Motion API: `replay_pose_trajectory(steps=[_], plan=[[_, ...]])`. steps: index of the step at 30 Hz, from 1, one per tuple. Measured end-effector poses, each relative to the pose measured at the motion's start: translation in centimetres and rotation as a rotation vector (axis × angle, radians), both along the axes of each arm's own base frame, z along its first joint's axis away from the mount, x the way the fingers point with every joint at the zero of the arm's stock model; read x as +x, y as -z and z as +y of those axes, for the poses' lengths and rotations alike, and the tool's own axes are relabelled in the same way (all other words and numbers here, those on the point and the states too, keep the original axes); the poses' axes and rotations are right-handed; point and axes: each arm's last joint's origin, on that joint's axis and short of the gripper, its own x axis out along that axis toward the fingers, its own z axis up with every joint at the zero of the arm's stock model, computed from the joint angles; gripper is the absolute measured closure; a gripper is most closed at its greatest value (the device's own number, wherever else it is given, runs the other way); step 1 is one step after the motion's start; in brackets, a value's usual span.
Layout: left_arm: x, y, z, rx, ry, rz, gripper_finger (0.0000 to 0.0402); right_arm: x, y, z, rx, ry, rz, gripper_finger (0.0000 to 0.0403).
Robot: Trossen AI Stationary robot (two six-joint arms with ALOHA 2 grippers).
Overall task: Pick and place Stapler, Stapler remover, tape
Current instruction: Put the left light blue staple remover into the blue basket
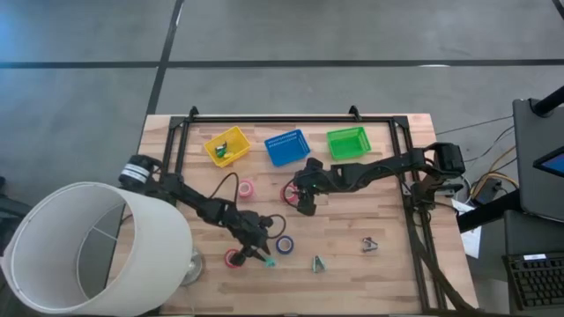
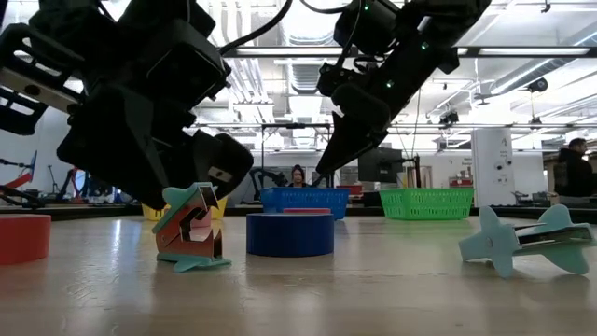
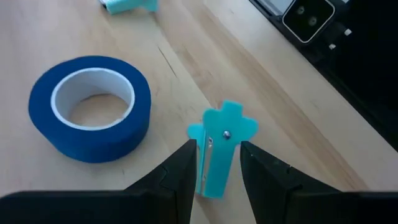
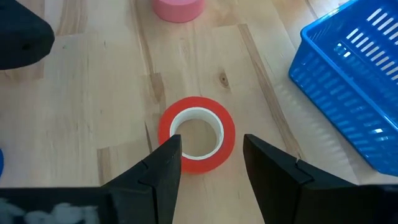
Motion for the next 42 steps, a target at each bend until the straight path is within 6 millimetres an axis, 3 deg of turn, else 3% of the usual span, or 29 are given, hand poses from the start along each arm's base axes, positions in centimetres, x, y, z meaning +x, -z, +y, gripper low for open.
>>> replay_pose_trajectory(steps=[31, 42], plan=[[-0.4, 0.4, -0.1, 0.051, 0.029, -0.020, 0.0275, -0.1, 0.1, 0.0, 0.000, 0.000, 0.003, 0.0236], [0.5, 2.1, -0.2, 0.065, 0.026, 0.006, 0.0276, -0.1, 0.2, 0.0, 0.002, 0.003, 0.006, 0.0236]])
